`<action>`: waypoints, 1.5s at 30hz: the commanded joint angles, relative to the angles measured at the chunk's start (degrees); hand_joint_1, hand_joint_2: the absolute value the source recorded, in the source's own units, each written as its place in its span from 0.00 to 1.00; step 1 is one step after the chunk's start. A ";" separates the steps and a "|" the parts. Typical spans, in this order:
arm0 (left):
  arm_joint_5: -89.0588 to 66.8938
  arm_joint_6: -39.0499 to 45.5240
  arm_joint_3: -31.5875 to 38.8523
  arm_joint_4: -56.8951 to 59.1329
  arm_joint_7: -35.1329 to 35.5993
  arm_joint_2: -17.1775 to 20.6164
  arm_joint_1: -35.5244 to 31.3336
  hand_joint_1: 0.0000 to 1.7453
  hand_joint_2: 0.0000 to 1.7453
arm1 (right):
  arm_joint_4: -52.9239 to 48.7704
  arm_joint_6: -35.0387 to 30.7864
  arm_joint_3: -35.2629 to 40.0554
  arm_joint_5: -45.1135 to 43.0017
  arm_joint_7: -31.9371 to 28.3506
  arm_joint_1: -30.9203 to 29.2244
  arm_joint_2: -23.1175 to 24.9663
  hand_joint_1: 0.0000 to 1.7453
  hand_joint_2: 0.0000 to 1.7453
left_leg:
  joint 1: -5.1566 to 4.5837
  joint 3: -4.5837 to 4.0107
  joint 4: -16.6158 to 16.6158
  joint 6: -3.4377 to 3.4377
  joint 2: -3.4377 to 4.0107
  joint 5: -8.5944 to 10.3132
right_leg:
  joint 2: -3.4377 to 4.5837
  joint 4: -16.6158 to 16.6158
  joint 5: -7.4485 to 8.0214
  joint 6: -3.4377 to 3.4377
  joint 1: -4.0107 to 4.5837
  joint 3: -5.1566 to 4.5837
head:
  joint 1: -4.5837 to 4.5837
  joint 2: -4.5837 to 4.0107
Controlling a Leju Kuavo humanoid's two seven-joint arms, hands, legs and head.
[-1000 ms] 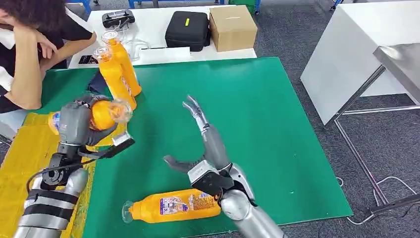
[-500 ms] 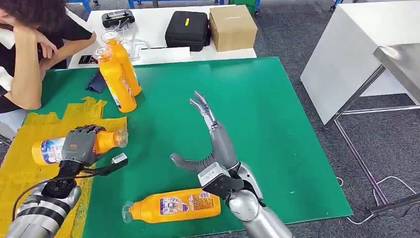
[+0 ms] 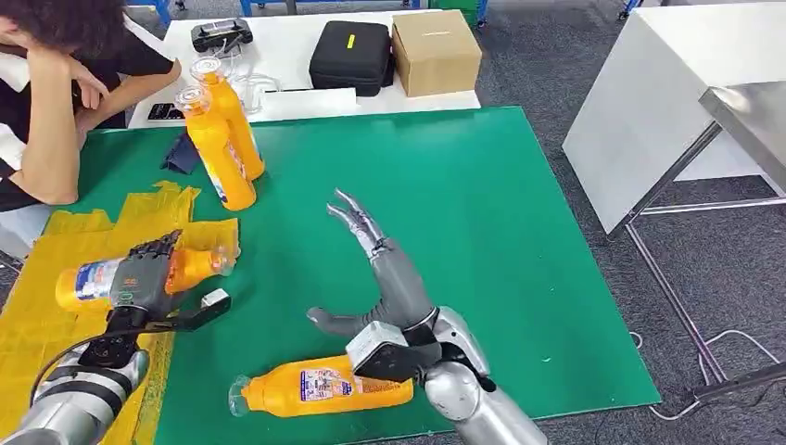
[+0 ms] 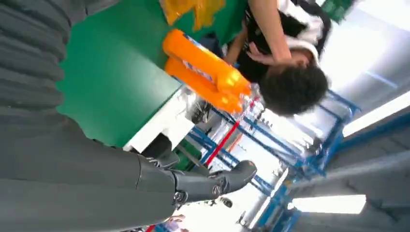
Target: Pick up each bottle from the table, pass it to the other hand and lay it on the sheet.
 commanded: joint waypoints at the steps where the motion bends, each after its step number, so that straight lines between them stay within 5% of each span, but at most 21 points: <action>1: 4.82 2.48 6.41 3.16 -5.03 -5.14 -1.38 0.00 1.00 | 6.76 5.72 8.95 3.17 0.70 -5.27 -5.06 0.00 1.00 | 0.08 0.31 -0.02 -0.05 -0.14 -0.09 | -0.06 -0.08 -0.07 -0.09 0.07 0.35 | 0.00 0.00; 8: 25.08 -1.92 11.45 -10.26 -20.01 -10.75 4.65 0.00 1.00 | 10.63 10.99 14.84 2.60 0.30 -6.87 -8.43 0.00 1.00 | 0.03 0.24 -0.05 -0.04 -0.13 -0.05 | -0.06 -0.10 -0.05 -0.04 0.02 0.30 | 0.00 0.00; 11: 25.35 -2.52 10.72 -12.24 -19.09 -10.62 5.75 0.00 1.00 | 10.77 10.99 15.16 2.60 0.25 -6.83 -8.79 0.00 1.00 | 0.04 0.31 -0.04 -0.05 -0.21 -0.09 | -0.11 -0.11 -0.10 -0.06 0.03 0.39 | 0.00 0.00; 20: 53.94 -12.69 11.73 -36.82 -31.08 -13.72 17.48 0.00 1.00 | 14.48 14.04 21.86 4.69 1.80 -7.54 -14.09 0.00 1.00 | 0.02 0.19 0.02 -0.04 -0.14 -0.13 | -0.05 -0.08 -0.10 -0.06 0.04 0.26 | 0.00 0.00; 45: 68.80 -19.75 14.58 -46.90 -35.65 -15.00 21.59 0.00 1.00 | 20.04 12.73 28.21 13.16 7.11 -10.08 -13.72 0.00 1.00 | 0.07 0.35 0.04 -0.10 -0.09 -0.20 | 0.03 -0.03 -0.15 -0.14 0.08 0.40 | 0.00 0.00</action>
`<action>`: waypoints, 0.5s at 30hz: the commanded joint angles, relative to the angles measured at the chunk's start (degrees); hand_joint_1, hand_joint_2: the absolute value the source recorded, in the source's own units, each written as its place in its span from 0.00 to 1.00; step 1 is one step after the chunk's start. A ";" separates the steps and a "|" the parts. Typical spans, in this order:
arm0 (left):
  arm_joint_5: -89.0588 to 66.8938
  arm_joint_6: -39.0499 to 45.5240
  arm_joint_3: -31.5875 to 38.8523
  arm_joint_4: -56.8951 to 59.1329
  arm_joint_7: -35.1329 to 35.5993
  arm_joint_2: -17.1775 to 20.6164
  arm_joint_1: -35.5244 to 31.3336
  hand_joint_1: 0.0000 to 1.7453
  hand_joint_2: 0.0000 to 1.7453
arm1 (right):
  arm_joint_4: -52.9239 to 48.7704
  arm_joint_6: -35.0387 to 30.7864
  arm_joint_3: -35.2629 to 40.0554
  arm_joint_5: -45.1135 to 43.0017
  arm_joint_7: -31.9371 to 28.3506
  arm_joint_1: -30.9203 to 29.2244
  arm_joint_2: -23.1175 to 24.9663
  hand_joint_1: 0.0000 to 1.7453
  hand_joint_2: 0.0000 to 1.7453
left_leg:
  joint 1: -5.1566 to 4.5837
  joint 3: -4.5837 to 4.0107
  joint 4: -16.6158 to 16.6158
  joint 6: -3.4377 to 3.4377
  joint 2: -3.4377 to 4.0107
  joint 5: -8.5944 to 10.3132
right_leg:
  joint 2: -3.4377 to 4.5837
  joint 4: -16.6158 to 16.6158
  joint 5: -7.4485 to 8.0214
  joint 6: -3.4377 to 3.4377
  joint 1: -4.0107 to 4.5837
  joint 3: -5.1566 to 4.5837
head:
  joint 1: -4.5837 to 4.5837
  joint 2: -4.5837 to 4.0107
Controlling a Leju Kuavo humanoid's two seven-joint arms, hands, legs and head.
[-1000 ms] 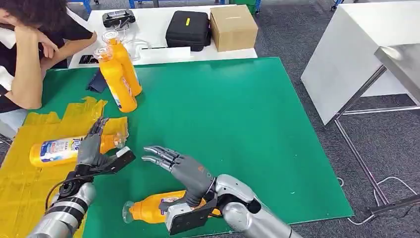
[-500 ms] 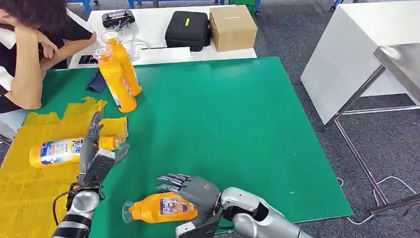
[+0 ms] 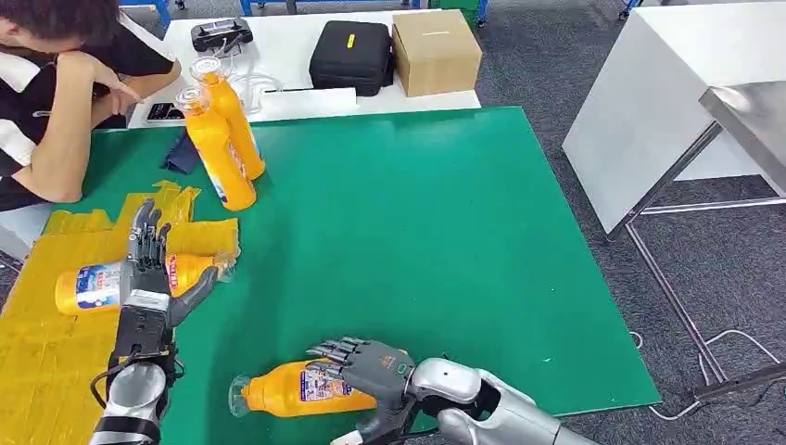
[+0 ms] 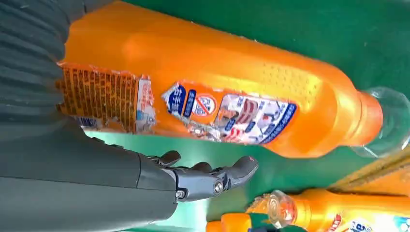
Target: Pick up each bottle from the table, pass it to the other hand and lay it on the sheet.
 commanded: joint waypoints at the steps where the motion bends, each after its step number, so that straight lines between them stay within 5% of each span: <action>1: 0.28 -0.32 1.59 0.18 0.08 -0.95 -0.49 0.00 1.00 | 4.59 -0.16 3.58 0.05 0.23 -2.91 0.16 0.00 1.00 | 0.06 0.23 -0.01 -0.07 -0.04 -0.09 | 0.02 -0.02 -0.07 -0.10 0.05 0.23 | 0.00 0.00; 15: 1.80 -0.80 3.95 -5.09 -0.10 -1.89 3.77 0.00 1.00 | 7.59 -7.26 -0.42 19.13 12.23 -2.52 1.25 0.00 1.00 | 0.04 0.20 -0.01 -0.05 0.02 -0.09 | 0.08 -0.04 -0.05 -0.08 0.03 0.18 | 0.00 0.00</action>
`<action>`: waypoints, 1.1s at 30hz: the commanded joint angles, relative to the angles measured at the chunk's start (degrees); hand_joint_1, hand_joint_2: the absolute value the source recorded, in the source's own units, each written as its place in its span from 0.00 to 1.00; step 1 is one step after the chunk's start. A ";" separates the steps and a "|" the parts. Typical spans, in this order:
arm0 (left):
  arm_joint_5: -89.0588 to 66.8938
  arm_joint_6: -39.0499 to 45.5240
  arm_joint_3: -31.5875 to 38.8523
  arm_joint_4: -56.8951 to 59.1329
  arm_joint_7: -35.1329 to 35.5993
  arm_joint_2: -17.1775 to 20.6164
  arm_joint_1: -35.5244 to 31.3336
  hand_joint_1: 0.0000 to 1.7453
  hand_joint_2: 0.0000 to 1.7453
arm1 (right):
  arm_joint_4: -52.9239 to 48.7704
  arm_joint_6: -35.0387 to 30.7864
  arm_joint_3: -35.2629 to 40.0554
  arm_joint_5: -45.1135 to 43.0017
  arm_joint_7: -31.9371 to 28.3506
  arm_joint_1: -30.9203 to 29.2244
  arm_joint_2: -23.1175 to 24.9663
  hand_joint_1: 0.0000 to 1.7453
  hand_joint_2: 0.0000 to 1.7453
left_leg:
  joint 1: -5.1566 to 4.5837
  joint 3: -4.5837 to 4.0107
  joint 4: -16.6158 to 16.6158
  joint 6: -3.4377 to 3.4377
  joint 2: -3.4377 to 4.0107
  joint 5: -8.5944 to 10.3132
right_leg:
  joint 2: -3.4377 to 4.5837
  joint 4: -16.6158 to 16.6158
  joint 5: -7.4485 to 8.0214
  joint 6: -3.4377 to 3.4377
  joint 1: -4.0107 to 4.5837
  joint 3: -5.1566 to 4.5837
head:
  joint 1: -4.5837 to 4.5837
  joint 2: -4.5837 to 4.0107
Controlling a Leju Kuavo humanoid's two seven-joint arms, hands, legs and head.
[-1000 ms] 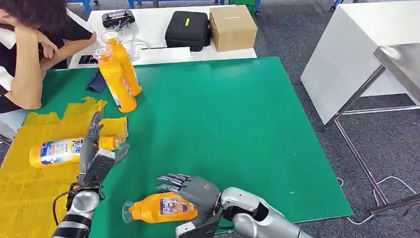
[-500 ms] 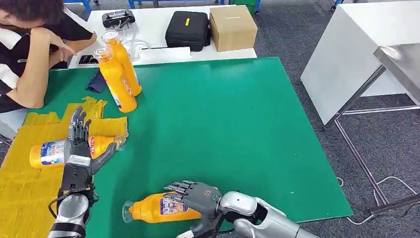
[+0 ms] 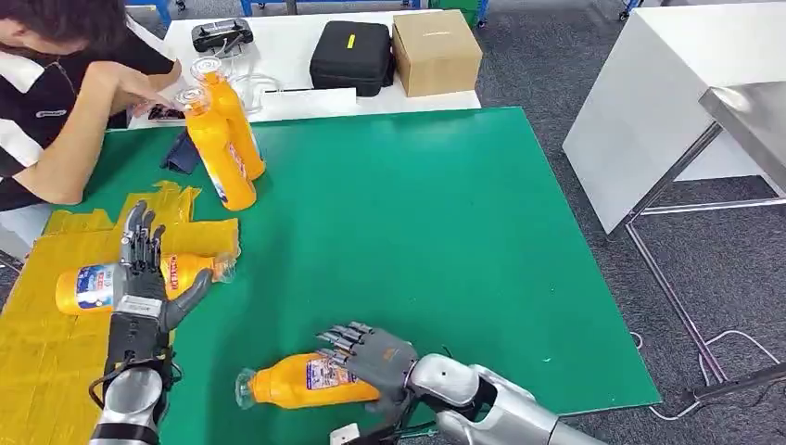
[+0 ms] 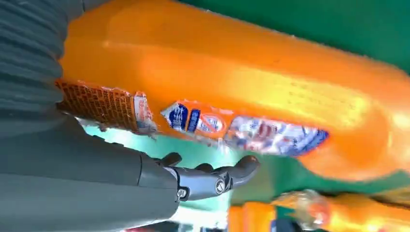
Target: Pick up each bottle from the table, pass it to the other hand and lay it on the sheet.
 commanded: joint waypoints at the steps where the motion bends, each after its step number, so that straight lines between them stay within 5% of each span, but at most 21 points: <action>1: 0.97 -1.07 3.36 -3.04 0.20 -1.48 2.34 0.00 1.00 | 5.15 -2.36 -2.39 9.71 5.54 -1.07 1.27 0.00 1.00 | 0.06 0.33 0.00 -0.08 0.02 -0.16 | 0.10 -0.02 -0.11 -0.12 0.05 0.30 | 0.00 0.00; 16: 1.55 -2.33 5.48 -6.25 0.86 -2.36 5.61 0.00 1.00 | 5.81 -2.80 -6.67 16.95 9.36 -0.50 2.73 0.00 1.00 | 0.12 0.49 0.07 -0.12 -0.09 -0.27 | 0.03 0.01 -0.23 -0.17 0.10 0.47 | 0.00 0.00; 28: 1.29 -3.85 3.51 -6.54 1.85 -2.55 5.37 0.00 1.00 | 14.64 -0.06 -11.53 14.65 9.32 -2.32 6.38 0.00 1.00 | 0.05 0.24 -0.03 -0.07 -0.04 -0.08 | 0.02 -0.05 -0.06 -0.10 0.05 0.21 | 0.00 0.00; 30: 1.34 -3.93 2.91 -6.24 1.97 -2.47 4.99 0.00 1.00 | 16.96 0.47 -12.56 13.03 8.91 -2.94 7.13 0.47 1.00 | 0.11 0.44 0.02 -0.12 -0.06 -0.18 | 0.05 -0.02 -0.14 -0.17 0.10 0.41 | 0.00 0.00; 31: 1.33 -3.89 2.79 -6.19 1.98 -2.49 4.93 0.00 1.00 | 17.45 0.56 -12.62 12.89 8.88 -3.12 7.23 0.88 1.00 | 0.06 0.25 -0.03 -0.06 -0.07 -0.06 | -0.01 -0.04 -0.04 -0.09 0.05 0.22 | 0.00 0.00; 32: 1.40 -3.98 2.59 -6.08 2.09 -2.49 4.88 0.00 1.00 | 18.39 0.67 -12.55 12.98 8.85 -3.48 7.28 1.00 1.00 | 0.10 0.39 0.01 -0.09 -0.14 -0.11 | -0.04 -0.03 -0.10 -0.14 0.09 0.35 | 0.00 0.00; 33: 1.42 -3.99 2.40 -6.04 2.17 -2.45 4.82 0.00 1.00 | 19.56 1.44 -12.67 12.38 8.41 -3.82 7.42 1.00 1.00 | 0.07 0.26 -0.02 -0.07 -0.11 -0.04 | -0.06 -0.04 -0.05 -0.09 0.06 0.23 | 0.00 0.00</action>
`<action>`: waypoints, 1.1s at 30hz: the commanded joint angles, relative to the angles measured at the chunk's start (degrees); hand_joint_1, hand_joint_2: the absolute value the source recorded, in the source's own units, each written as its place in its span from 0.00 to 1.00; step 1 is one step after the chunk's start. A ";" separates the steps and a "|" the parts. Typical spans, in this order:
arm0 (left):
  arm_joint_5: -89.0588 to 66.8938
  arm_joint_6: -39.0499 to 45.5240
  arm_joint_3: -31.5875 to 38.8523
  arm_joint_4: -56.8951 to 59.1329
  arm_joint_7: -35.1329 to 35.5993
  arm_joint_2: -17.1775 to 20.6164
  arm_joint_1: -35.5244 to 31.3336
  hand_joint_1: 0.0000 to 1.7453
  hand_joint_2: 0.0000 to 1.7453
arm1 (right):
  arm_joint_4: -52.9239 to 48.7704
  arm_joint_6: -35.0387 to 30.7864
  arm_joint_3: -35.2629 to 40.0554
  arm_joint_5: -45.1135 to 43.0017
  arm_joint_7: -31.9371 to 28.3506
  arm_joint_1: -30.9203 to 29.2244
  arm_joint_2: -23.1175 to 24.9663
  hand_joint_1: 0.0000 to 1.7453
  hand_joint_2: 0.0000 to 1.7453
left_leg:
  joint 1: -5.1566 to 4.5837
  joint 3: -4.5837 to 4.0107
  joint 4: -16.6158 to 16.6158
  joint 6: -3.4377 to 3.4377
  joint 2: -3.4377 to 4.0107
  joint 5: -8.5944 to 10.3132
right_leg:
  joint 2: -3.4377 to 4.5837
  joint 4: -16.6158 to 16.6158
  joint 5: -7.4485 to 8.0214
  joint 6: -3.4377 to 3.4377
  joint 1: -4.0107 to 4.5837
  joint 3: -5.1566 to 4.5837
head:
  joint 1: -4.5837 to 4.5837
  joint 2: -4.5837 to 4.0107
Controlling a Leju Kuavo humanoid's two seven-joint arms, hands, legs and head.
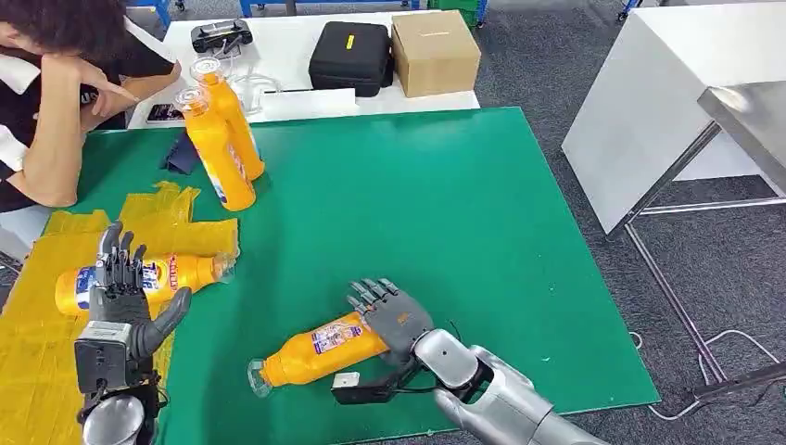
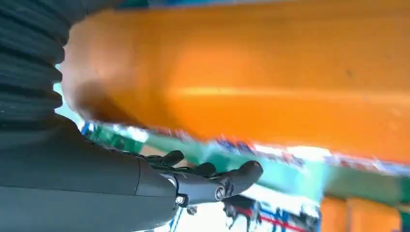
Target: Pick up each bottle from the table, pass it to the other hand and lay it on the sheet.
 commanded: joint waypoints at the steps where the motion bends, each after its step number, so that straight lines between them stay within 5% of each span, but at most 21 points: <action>1: 0.13 -0.48 -1.65 1.52 0.73 -0.48 -1.56 0.00 1.00 | 12.61 2.42 -2.30 -2.87 -1.73 -3.58 2.69 1.00 1.00 | 0.06 0.24 -0.01 -0.07 -0.16 -0.06 | -0.07 -0.04 -0.07 -0.10 0.05 0.27 | 0.00 0.00; 16: 0.56 -0.68 -3.19 3.71 0.74 -0.34 -3.79 0.00 1.00 | 18.06 4.22 -2.58 -8.11 -5.29 -5.52 3.53 1.00 1.00 | 0.08 0.46 -0.02 -0.08 -0.29 -0.04 | -0.20 -0.07 -0.08 -0.12 0.07 0.51 | 0.00 0.00; 22: 0.17 -2.85 -6.20 1.90 2.19 -0.12 -2.89 0.00 1.00 | 8.78 -7.42 -11.39 -11.82 -3.44 -0.09 5.43 1.00 1.00 | 0.09 0.60 -0.03 -0.10 -0.27 -0.03 | -0.19 -0.08 -0.07 -0.15 0.08 0.60 | 0.00 0.00; 26: -0.49 -3.13 -6.85 1.51 2.68 -0.10 -2.62 0.00 1.00 | 6.35 -9.26 -13.26 -12.41 -3.50 1.32 5.87 1.00 1.00 | 0.11 0.63 -0.02 -0.11 -0.29 -0.05 | -0.21 -0.08 -0.09 -0.17 0.10 0.64 | 0.00 0.00; 27: 0.43 -8.52 -12.45 0.49 5.64 0.11 -1.60 0.00 1.00 | -7.05 -16.62 -23.59 -21.65 -9.07 8.95 8.72 1.00 1.00 | 0.11 0.61 0.00 -0.11 -0.30 -0.05 | -0.21 -0.06 -0.09 -0.17 0.10 0.60 | 0.00 0.00; 33: 0.71 -10.92 -18.62 -1.18 6.60 1.03 -1.07 0.00 1.00 | -8.72 -20.31 -29.55 -28.75 -13.91 12.00 10.74 1.00 1.00 | 0.08 0.41 0.05 -0.08 -0.39 -0.15 | -0.29 0.00 -0.20 -0.11 0.07 0.53 | 0.00 0.00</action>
